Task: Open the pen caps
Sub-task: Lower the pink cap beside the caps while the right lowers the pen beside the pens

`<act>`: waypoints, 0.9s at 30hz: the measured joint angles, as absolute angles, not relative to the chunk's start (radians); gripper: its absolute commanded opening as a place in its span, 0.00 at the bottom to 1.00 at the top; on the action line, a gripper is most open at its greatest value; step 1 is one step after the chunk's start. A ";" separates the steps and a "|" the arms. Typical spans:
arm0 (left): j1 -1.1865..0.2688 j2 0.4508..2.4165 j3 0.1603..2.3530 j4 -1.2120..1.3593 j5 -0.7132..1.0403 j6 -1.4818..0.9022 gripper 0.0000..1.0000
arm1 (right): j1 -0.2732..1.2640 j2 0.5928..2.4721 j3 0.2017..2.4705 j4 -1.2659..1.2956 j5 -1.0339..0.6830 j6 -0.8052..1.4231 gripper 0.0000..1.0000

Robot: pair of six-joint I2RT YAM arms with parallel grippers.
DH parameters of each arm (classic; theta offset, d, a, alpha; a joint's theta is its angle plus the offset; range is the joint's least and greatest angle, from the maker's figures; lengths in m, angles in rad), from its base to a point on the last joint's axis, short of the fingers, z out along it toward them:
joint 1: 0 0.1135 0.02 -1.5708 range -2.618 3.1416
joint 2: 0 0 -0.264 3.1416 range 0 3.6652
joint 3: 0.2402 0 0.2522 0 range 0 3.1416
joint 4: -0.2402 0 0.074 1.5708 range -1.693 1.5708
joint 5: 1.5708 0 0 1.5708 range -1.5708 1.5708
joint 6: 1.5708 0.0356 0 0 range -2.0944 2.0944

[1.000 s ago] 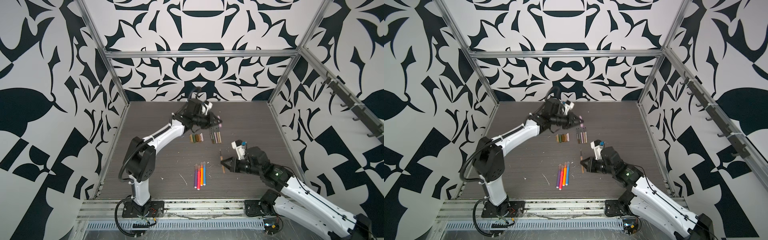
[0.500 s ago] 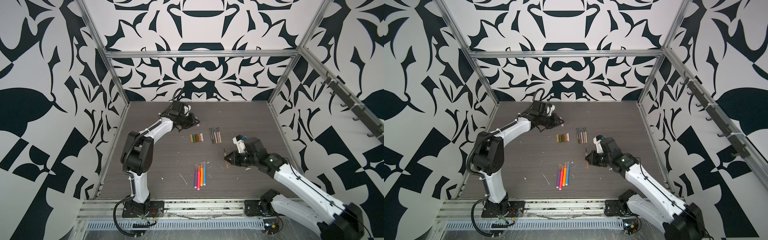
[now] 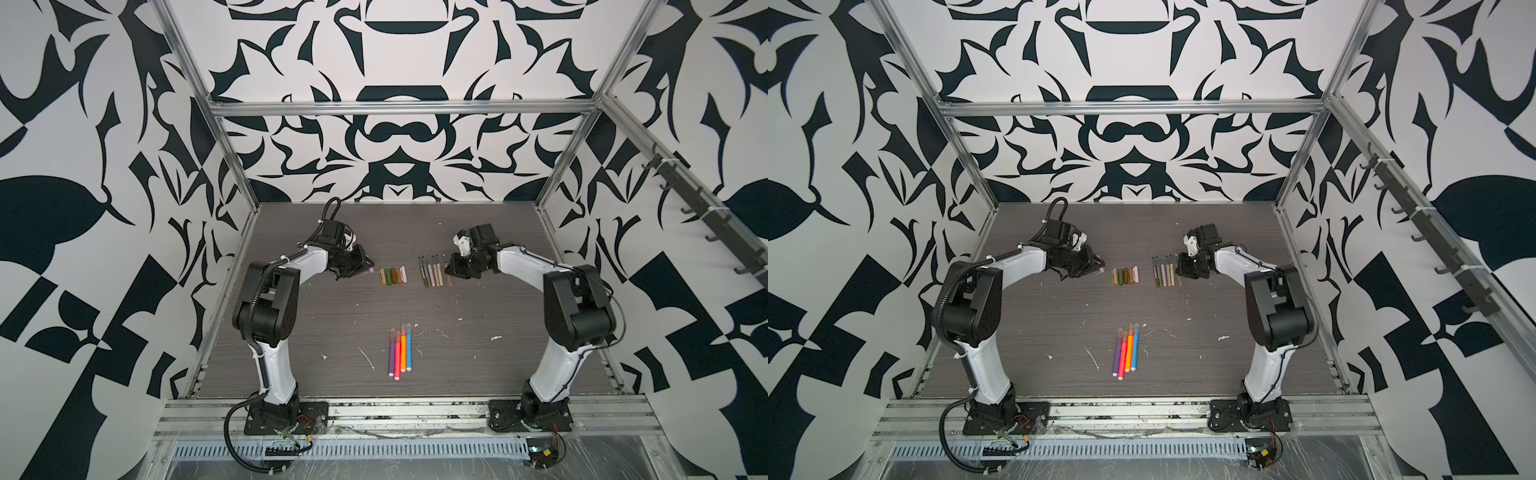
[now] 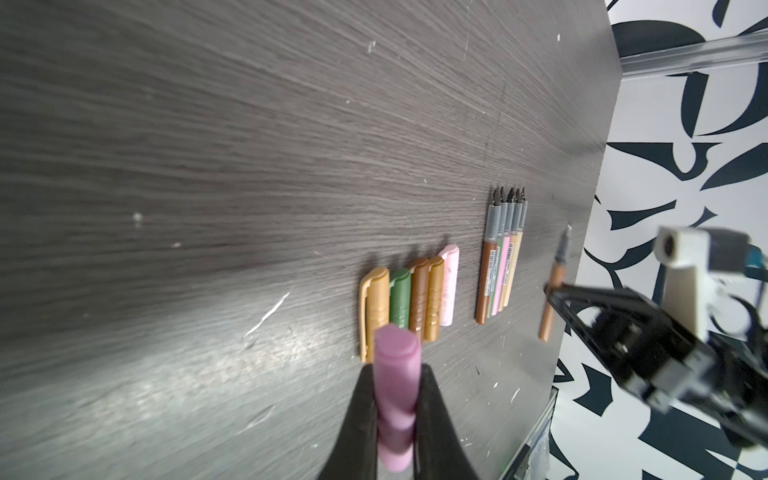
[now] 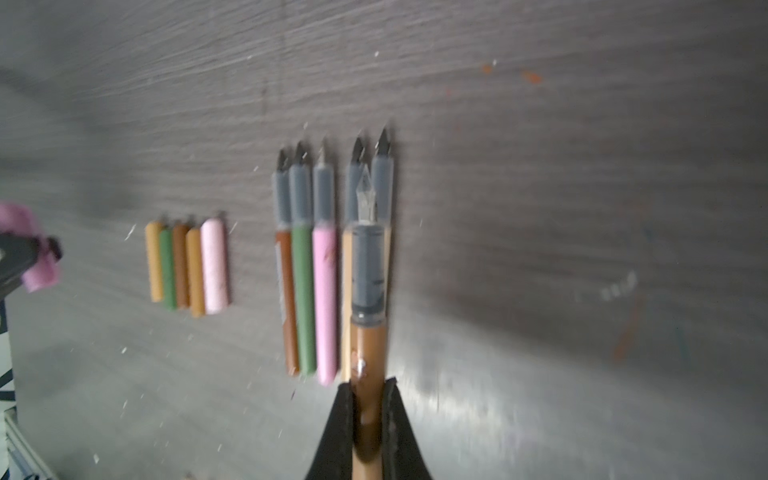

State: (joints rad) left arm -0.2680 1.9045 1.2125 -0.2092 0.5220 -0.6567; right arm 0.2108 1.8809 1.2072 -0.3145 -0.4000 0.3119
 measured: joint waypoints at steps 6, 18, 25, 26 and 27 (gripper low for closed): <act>-0.260 1.905 1.167 -0.201 0.538 -0.657 0.00 | 0.171 1.977 1.237 -0.292 -0.420 0.311 0.00; -0.260 1.888 1.159 -0.198 0.558 -0.659 0.00 | 0.157 1.993 1.242 -0.257 -0.464 0.319 0.09; -0.260 1.884 1.161 -0.199 0.559 -0.658 0.00 | 0.157 1.998 1.245 -0.249 -0.491 0.329 0.32; -0.260 1.884 1.161 -0.200 0.559 -0.658 0.00 | 0.157 1.998 1.245 -0.246 -0.496 0.330 0.34; -0.260 1.884 1.161 -0.202 0.559 -0.658 0.00 | 0.157 1.998 1.246 -0.245 -0.500 0.332 0.35</act>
